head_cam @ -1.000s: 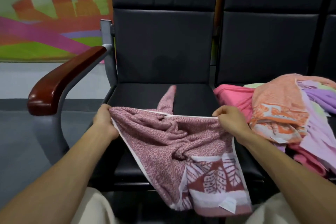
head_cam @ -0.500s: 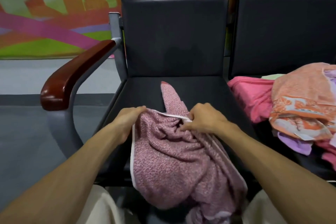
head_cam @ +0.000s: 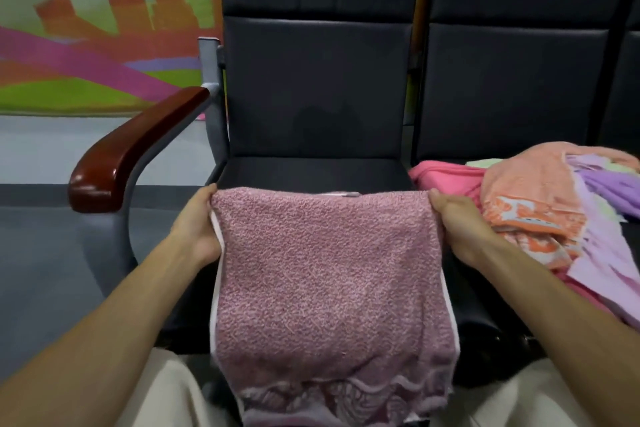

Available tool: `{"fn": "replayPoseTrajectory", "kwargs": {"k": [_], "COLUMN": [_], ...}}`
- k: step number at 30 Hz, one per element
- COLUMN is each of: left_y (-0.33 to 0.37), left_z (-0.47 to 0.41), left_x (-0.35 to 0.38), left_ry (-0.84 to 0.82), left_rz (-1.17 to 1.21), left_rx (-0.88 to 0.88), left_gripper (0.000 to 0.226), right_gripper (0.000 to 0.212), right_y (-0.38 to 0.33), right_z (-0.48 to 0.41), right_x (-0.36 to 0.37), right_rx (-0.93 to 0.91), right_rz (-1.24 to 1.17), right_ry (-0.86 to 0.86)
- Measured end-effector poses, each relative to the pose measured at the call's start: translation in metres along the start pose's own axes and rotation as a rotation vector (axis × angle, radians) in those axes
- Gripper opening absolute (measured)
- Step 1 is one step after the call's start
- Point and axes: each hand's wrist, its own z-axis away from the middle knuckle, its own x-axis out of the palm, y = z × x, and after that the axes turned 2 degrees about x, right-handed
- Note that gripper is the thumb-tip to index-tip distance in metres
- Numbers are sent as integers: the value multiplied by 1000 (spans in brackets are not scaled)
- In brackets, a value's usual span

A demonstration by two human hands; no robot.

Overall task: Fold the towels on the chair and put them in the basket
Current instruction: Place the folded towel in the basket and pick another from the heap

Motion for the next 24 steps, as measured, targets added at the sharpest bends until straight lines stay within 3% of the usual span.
{"fn": "replayPoseTrajectory", "kwargs": {"k": [7,10,12,14,16,20,22,24], "left_y": [9,30,55,81,106,140,156,164], "left_z": [33,52,63,74,88,110,130,149], "left_x": [7,12,17,25,35,50,55,61], "left_ry": [-169,-250,-310,-363,-314,-157,-52,23], "left_rz": [-66,-60,-31,-21,-174,-732,-1004,-1129], "left_rx": [78,150,241,347,482,815,1000,1114], "left_gripper": [21,28,18,25,29,34,37,39], "right_gripper": [31,23,17,32,43,31,31,25], "right_y": [-34,-67,-92,-118,-148,-195,-212,-220], "right_z": [38,56,60,65,74,88,100,110], "right_x": [3,-1,-6,-12,-13,-12,-12,-15], "right_rx": [235,154,88,0,-62,-202,-332,-456], "right_rz": [-571,-715,-753,-784,-794,-719,-546,-287], "right_ry": [-107,-213,-210,-210,-163,31,117,239]}}
